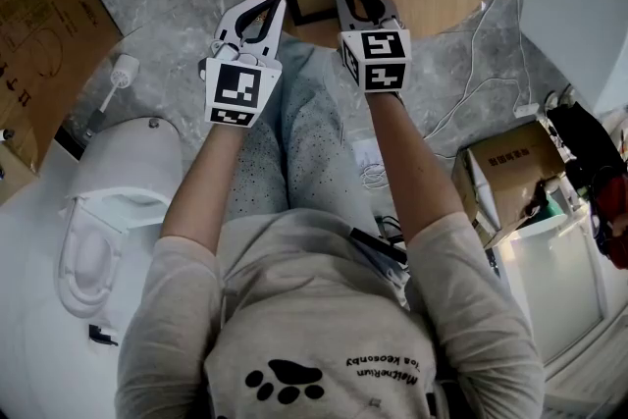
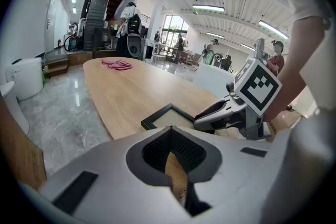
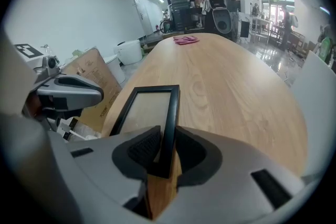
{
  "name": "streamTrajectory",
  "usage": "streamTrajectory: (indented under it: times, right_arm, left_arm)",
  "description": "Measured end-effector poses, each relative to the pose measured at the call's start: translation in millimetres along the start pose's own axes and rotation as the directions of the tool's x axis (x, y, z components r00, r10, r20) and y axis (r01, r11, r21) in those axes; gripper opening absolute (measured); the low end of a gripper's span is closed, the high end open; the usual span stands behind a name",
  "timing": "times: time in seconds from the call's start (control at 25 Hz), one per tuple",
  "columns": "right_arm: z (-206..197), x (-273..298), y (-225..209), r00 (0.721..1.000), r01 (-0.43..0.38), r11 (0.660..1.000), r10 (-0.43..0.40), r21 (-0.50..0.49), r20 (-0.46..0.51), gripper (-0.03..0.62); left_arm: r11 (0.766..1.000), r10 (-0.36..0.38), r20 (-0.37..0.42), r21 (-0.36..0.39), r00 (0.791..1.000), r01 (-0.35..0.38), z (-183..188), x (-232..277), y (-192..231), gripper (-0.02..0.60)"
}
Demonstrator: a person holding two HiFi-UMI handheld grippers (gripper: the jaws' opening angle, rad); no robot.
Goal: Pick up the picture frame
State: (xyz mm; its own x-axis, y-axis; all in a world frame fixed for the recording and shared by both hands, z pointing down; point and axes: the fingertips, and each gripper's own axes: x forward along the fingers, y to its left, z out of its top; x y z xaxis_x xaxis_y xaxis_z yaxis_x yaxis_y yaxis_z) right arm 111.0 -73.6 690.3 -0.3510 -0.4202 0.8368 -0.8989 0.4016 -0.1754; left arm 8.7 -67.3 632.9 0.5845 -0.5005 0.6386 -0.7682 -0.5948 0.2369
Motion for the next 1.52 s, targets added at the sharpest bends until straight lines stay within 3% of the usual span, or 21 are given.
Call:
streamTrajectory:
  times: [0.8, 1.12, 1.32, 1.36, 1.4, 1.52]
  right_arm:
    - [0.6, 11.3, 52.6, 1.000, 0.015, 1.000, -0.015, 0.015, -0.014, 0.075]
    - [-1.1, 14.4, 71.0, 0.999, 0.026, 1.000, -0.026, 0.007, -0.027, 0.075]
    - [-0.6, 15.1, 75.6, 0.999, 0.030, 1.000, -0.030, 0.003, -0.028, 0.075]
    - [-0.8, 15.0, 76.2, 0.999, 0.032, 0.999, -0.032, 0.003, -0.028, 0.075]
    - [-0.8, 15.0, 76.6, 0.999, 0.034, 0.999, -0.034, 0.003, -0.029, 0.075]
    - [-0.9, 15.6, 78.3, 0.999, 0.037, 0.999, -0.037, 0.005, -0.032, 0.075]
  left_arm:
    - [0.996, 0.035, -0.053, -0.079, 0.998, -0.039, -41.0, -28.9, 40.0, 0.008]
    - [0.990, -0.027, -0.087, -0.143, 0.996, 0.014, -61.7, -30.5, 48.2, 0.008]
    - [0.973, -0.093, -0.097, -0.220, 0.991, 0.070, -70.7, -26.7, 50.5, 0.011]
    - [0.967, -0.105, -0.098, -0.243, 0.990, 0.079, -72.0, -25.9, 51.0, 0.041]
    - [0.960, -0.117, -0.099, -0.266, 0.988, 0.087, -73.4, -24.7, 51.6, 0.118]
    - [0.941, -0.160, -0.101, -0.317, 0.982, 0.121, -77.7, -21.3, 52.2, 0.168]
